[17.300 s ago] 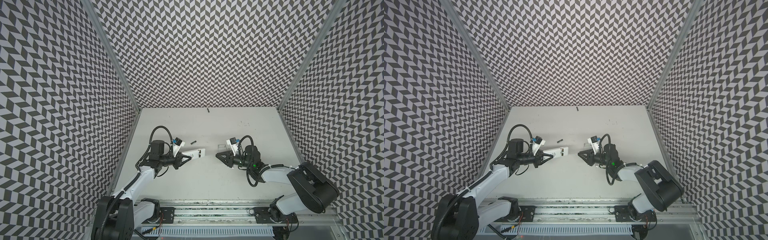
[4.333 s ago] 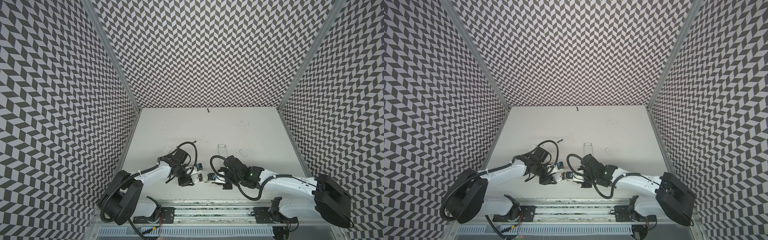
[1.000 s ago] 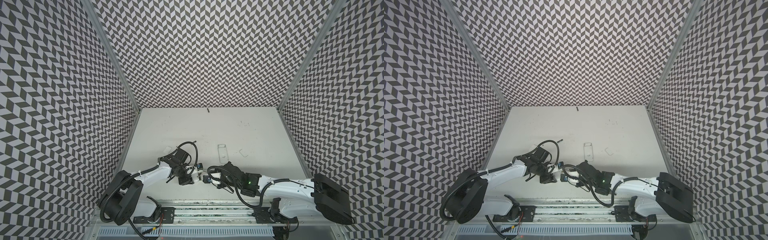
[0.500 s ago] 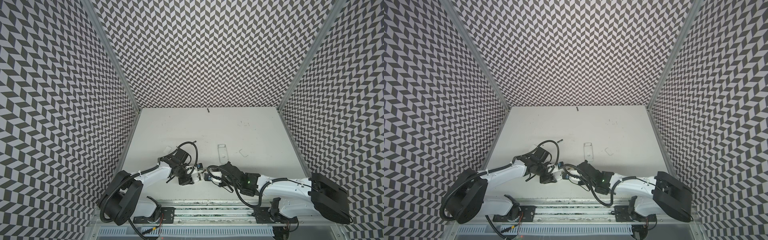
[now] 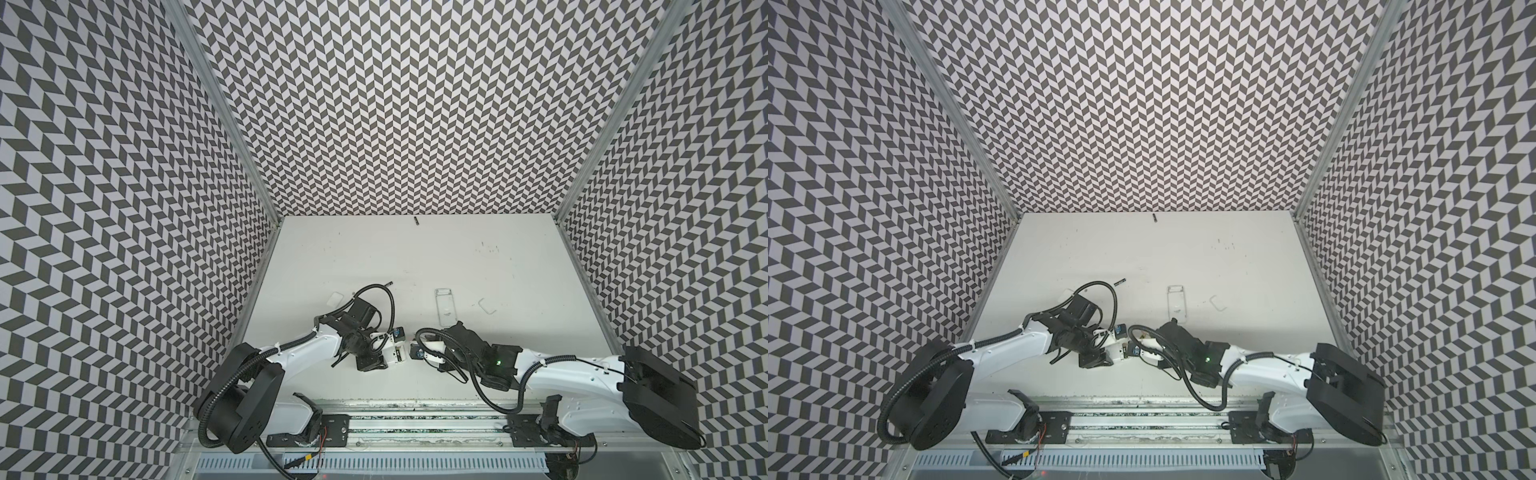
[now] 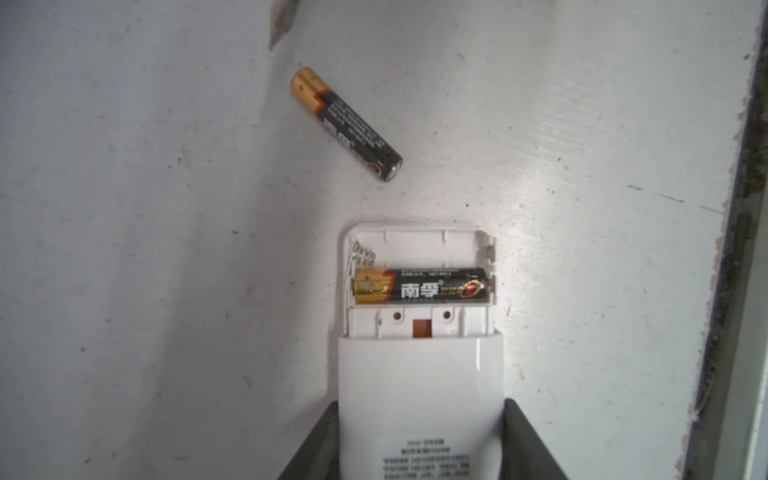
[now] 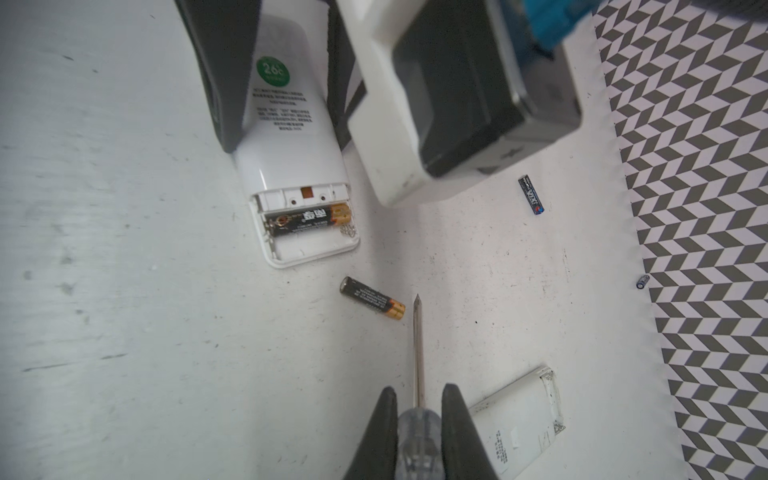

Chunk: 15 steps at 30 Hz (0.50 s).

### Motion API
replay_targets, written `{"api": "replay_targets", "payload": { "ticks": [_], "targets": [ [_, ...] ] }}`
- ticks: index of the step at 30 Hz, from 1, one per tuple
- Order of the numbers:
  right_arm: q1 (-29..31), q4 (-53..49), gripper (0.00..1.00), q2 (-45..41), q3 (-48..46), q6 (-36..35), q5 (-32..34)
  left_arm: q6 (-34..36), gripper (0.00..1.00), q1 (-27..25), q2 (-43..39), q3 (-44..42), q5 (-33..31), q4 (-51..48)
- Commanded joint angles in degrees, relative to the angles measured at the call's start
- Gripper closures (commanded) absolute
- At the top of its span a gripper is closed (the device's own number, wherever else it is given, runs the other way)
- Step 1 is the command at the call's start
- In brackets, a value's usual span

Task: Unload the batteries from the remote control
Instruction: 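Lever the second battery out with the screwdriver in the right gripper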

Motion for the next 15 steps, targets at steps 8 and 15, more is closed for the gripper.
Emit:
{"api": "replay_targets", "payload": {
  "ticks": [8, 15],
  "targets": [
    [2.3, -0.17, 1.0, -0.19, 0.29, -0.76, -11.22, 0.52, 0.78, 0.45, -0.11, -0.99, 0.39, -2.72],
    [0.53, 0.58, 1.0, -2.5, 0.44, 7.78, -17.41, 0.48, 0.79, 0.64, -0.66, -0.91, 0.52, -2.21]
  ]
}}
